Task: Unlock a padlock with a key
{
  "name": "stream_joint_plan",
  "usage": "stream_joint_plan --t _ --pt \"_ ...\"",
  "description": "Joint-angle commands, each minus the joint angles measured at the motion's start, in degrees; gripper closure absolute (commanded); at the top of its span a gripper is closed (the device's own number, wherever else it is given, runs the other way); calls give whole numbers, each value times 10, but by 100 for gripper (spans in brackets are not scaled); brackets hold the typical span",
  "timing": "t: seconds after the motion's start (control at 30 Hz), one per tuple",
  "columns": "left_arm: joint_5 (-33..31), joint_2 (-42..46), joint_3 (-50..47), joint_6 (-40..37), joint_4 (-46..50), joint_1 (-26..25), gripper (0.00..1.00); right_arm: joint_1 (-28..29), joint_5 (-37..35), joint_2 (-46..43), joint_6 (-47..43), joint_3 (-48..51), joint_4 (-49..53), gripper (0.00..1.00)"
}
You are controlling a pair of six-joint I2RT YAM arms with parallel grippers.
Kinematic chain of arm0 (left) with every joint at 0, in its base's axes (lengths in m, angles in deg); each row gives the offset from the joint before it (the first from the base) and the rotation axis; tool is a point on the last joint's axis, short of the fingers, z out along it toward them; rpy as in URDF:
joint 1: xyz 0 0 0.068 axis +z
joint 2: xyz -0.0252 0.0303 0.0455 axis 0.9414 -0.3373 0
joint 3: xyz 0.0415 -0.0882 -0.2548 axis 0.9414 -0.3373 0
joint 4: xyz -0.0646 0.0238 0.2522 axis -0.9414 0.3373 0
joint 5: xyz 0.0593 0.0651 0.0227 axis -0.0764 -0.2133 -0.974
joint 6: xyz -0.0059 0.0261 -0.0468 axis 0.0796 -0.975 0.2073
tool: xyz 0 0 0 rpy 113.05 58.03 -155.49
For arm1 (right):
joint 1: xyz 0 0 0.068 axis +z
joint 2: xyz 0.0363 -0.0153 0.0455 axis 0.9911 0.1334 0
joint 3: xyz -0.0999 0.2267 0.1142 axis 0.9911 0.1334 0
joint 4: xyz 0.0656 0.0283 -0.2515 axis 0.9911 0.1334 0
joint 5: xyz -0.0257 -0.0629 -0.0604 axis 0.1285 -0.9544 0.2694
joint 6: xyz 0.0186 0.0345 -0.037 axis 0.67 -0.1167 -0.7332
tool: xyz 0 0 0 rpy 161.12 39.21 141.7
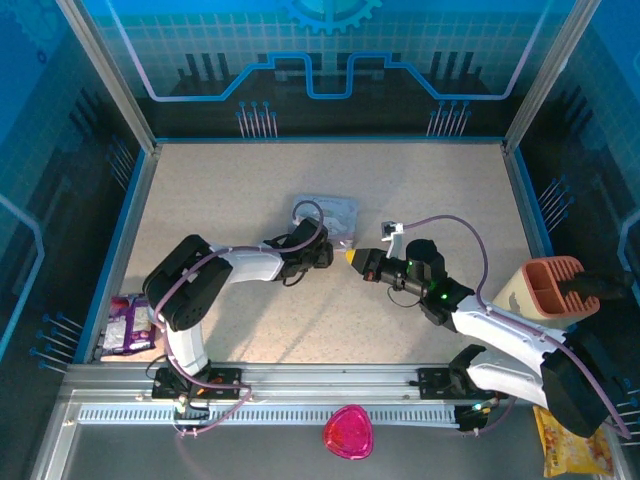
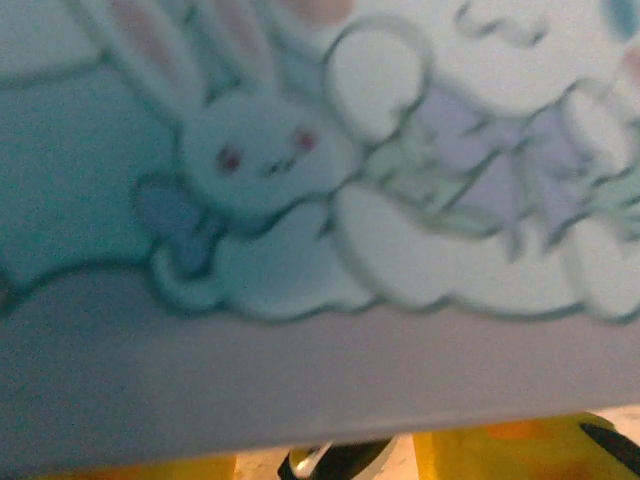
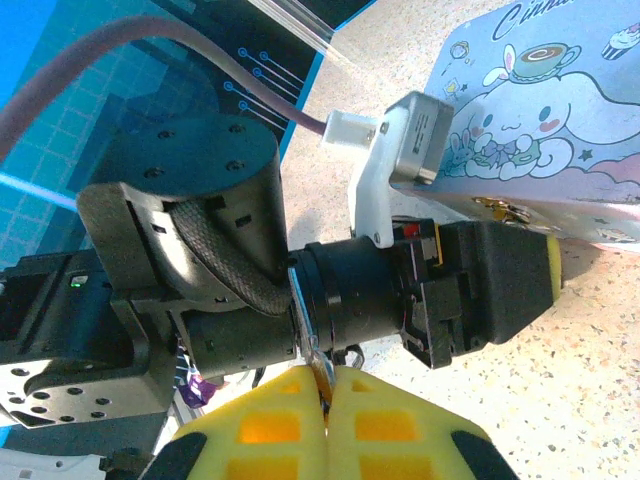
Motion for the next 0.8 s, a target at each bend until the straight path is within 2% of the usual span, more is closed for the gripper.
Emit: stream_joint_plan --t 0.0,0.13,0.33,0.5,0.77 --pt "-12 9 -27 -20 -3 8 50 0 5 4 -2 -3 0 100" --pt "-5 11 -27 -32 -6 11 49 0 7 8 0 -3 -2 100" --pt "16 10 -25 -41 -26 14 55 1 5 8 4 -4 -2 100" --pt "27 18 -23 -34 -21 14 63 1 -2 3 7 -2 13 100" --pt "65 47 -14 21 -5 14 76 -5 -24 16 25 6 47 100"
